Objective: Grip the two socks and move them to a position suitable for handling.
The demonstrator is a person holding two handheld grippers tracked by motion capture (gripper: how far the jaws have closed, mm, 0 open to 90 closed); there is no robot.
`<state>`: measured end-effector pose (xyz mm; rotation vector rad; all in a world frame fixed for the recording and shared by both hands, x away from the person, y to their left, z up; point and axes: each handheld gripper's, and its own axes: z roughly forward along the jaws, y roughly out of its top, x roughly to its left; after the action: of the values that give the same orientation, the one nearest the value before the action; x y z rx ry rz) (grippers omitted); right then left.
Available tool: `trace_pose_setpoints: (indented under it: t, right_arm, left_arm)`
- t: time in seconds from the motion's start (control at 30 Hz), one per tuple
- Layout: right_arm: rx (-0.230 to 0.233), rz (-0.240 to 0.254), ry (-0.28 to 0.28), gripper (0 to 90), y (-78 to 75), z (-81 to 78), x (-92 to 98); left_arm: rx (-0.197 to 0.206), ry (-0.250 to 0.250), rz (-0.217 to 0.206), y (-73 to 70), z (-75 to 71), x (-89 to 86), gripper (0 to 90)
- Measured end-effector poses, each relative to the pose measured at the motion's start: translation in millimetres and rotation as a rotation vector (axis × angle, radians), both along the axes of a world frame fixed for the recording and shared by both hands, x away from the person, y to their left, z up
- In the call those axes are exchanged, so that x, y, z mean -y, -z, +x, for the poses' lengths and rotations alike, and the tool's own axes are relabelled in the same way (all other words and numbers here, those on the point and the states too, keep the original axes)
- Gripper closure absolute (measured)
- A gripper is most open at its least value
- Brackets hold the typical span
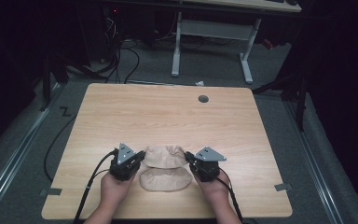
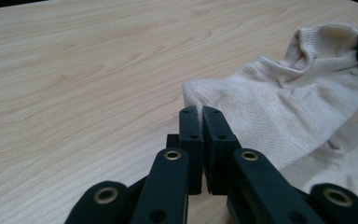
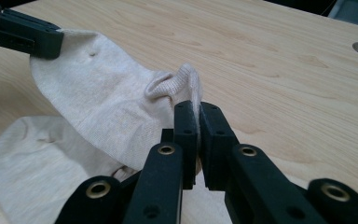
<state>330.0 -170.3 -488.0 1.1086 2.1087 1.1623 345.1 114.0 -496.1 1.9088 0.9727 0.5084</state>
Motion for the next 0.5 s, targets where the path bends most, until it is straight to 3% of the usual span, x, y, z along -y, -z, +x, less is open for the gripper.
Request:
trace_pose_setpoints:
  t: [0.17, 0.37, 0.5]
  right_arm:
    - [0.011, 0.005, -0.019, 86.9, -4.5, -16.2, 2.5]
    - [0.002, 0.017, -0.033, 87.0, -6.1, -26.2, 4.7]
    - [-0.009, 0.021, -0.048, 87.0, -3.2, -37.4, 8.4]
  left_arm:
    - [0.005, 0.016, 0.002, -4.2, -17.3, -1.9, 87.5]
    - [-0.001, 0.024, -0.028, -8.4, -31.3, -4.7, 87.5]
    - [-0.028, 0.042, -0.006, 1.0, -41.1, -3.7, 87.5]
